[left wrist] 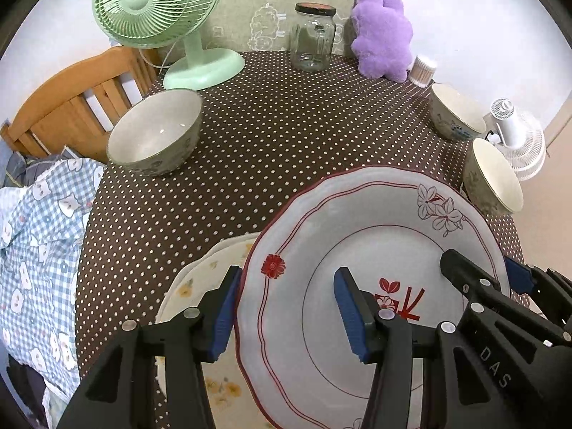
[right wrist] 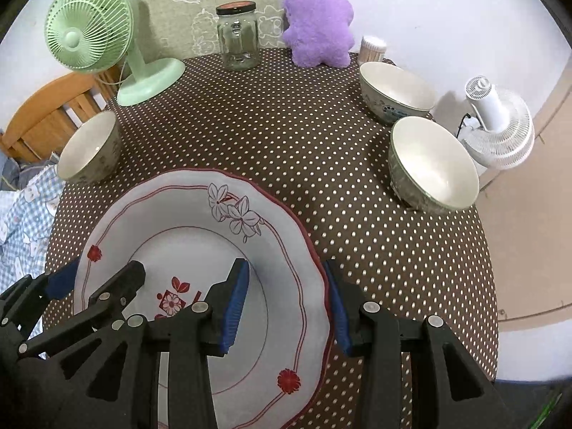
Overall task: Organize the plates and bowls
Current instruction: 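Lift the red-rimmed plate with both tools and carry it over the floral plates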
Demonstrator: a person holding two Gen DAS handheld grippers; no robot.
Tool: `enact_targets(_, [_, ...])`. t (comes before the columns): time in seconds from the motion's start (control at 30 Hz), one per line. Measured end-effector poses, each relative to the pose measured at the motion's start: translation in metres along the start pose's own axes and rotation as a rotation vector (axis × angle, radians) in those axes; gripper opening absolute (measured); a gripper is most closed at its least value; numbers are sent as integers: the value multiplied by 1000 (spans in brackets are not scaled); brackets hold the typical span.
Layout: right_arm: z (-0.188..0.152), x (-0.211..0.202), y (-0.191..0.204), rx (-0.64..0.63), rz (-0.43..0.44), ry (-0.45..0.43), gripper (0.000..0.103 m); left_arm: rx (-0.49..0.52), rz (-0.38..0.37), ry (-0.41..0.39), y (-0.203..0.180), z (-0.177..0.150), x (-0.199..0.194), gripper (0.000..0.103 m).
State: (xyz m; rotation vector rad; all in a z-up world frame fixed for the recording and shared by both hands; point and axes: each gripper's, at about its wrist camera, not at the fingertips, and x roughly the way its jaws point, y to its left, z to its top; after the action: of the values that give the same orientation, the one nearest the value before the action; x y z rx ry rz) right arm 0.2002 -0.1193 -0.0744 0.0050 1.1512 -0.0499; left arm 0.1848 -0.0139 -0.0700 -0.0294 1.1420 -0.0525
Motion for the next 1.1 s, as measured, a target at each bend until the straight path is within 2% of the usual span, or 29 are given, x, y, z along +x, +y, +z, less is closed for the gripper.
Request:
enact_targets(0.6, [-47,4,36,-1,-25,60,46,12,-27,70,33,-46,5,53])
enact_targets(1.1, [-56,20,43,-23,-46,90,46,35,0,84,33,-60,21,53])
